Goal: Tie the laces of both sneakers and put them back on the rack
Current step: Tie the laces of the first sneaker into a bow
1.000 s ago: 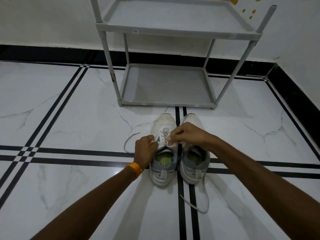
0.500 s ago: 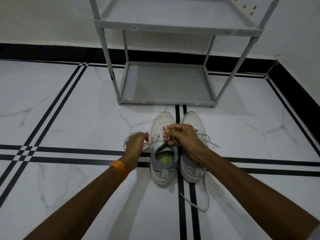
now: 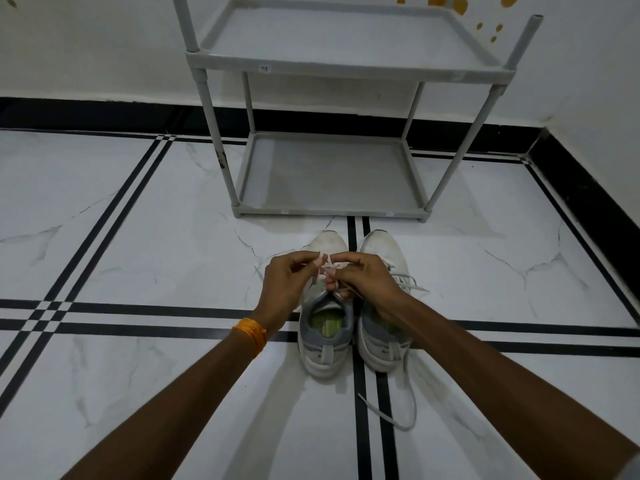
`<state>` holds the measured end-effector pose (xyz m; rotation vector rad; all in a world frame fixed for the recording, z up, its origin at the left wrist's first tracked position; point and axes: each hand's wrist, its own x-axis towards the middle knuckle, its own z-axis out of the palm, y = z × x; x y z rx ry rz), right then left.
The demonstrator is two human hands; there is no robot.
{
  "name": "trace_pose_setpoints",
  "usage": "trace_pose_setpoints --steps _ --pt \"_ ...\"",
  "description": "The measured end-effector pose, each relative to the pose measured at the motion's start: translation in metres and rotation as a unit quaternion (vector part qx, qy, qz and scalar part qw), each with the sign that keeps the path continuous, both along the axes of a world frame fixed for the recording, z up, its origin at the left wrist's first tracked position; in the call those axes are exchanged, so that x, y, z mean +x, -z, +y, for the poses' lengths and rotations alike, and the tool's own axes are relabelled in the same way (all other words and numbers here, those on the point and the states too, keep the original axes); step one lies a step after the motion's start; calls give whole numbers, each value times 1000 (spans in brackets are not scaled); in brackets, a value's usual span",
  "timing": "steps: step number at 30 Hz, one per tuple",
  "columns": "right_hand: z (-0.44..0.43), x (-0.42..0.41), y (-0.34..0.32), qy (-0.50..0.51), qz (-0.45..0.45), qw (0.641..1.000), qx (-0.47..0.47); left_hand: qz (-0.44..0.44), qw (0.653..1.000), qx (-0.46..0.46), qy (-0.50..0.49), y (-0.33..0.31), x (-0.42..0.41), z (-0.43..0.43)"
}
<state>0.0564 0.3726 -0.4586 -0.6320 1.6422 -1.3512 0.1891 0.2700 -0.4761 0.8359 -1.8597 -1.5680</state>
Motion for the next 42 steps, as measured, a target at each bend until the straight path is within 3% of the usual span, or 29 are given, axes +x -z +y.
trace_pose_setpoints --steps 6,11,17,26,32,38,42 --pt "0 0 3 13 18 999 -25 -18 992 -124 4 4 -4 8" --pt "-1 -9 1 -45 -5 999 6 -25 989 -143 1 8 -5 4" --pt "-4 -14 -4 -112 64 992 14 -33 997 -67 20 1 -13 2" --pt "-2 -11 -2 -122 142 982 2 -96 986 138 -12 -11 -17 -12" --pt "-1 -6 0 -119 174 977 -18 -59 980 158 109 -5 -15 -13" --pt "7 -1 8 -48 105 992 -45 -58 995 66 41 5 -16 -4" --pt "12 7 19 12 105 993 -53 -87 990 -106 17 5 -14 6"
